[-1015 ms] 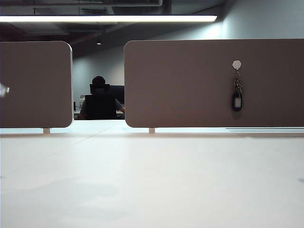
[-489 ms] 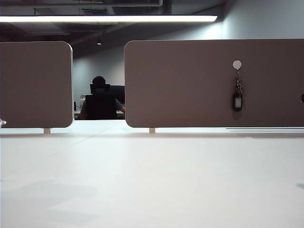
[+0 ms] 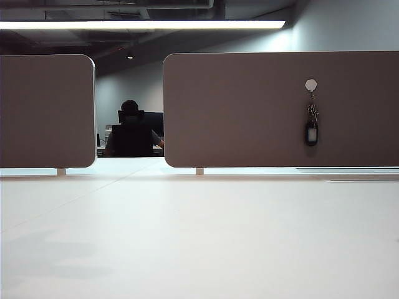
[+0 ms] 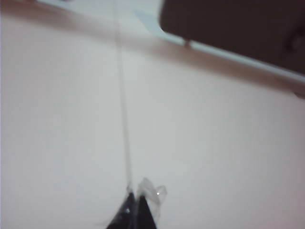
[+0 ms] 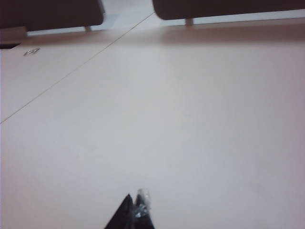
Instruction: Hang the bunch of keys on the hook.
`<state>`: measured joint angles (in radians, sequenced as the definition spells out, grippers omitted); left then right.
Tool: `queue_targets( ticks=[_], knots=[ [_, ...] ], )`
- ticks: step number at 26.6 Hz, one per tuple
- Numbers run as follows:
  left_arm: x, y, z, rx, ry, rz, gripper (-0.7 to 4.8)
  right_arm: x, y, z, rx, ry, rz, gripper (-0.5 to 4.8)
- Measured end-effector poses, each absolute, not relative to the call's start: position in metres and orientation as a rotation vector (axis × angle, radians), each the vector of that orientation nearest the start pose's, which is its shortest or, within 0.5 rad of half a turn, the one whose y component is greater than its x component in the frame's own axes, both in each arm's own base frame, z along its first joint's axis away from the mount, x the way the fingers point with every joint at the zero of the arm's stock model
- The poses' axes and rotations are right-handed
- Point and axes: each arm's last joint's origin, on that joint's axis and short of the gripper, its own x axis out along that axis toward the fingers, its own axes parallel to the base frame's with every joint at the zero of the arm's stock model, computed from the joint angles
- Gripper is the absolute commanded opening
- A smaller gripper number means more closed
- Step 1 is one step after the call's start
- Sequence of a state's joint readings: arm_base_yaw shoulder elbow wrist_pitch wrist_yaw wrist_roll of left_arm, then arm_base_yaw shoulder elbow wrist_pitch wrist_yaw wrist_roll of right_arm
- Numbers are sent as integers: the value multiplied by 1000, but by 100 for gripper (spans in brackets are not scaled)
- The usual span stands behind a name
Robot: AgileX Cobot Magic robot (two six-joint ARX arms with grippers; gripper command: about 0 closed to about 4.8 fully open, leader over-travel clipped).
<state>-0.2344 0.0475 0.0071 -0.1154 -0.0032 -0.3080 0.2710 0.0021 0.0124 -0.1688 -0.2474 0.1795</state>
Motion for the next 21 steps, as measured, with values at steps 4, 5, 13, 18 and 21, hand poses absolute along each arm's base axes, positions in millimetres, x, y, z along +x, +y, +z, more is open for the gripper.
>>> queue_targets(
  ticks=[4, 5, 13, 18, 21],
  knots=[
    [96, -11, 156, -301, 119, -97, -1, 92, 26, 151, 180, 200, 431, 14],
    [97, -9, 156, -303, 111, -72, -1, 92, 24, 151, 181, 199, 410, 14],
    [97, 0, 155, -307, 105, 14, -1, 95, 7, 151, 198, 180, 225, 13],
    [97, -1, 155, -307, 105, 13, -1, 95, 2, 151, 202, 175, 176, 14],
    [97, -1, 155, -307, 106, 13, -1, 95, 2, 151, 202, 175, 176, 14]
  ],
)
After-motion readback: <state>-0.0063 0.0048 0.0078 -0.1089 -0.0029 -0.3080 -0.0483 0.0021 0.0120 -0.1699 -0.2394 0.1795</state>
